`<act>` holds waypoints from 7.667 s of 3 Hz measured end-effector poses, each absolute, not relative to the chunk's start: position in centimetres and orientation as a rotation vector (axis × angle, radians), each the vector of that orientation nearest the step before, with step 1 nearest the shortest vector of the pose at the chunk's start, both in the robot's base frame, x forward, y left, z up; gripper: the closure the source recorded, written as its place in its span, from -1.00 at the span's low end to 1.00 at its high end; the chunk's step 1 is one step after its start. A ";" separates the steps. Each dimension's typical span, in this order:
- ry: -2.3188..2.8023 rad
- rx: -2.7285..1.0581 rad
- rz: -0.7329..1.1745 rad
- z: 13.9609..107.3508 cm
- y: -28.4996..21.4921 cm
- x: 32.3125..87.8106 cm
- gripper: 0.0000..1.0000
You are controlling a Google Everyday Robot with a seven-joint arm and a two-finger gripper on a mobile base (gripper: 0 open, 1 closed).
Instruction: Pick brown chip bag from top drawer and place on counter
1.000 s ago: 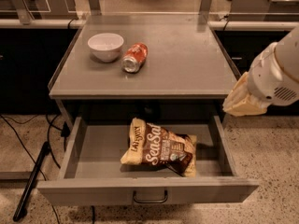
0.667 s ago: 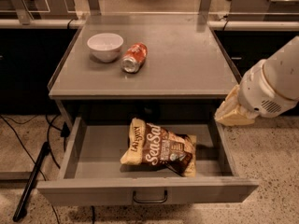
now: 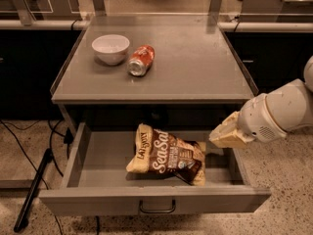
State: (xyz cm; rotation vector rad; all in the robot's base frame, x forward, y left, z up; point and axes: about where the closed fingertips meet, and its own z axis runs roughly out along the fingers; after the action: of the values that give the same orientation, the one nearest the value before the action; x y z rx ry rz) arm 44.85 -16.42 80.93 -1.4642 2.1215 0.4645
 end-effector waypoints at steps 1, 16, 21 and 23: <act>2.117 -1.463 0.464 80.7 -16.3 44.9 0.67; 1.924 -1.629 0.455 63.2 -6.5 52.4 0.93; 1.932 -1.679 0.214 79.9 -14.0 51.6 1.00; 1.789 -1.654 0.019 99.2 -12.4 54.4 1.00</act>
Offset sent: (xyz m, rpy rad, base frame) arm 0.0082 0.0122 -0.0500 0.0634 -0.0826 -0.0030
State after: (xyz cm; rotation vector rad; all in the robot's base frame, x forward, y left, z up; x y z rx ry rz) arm 54.43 -12.41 99.17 -1.6542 1.7891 0.0189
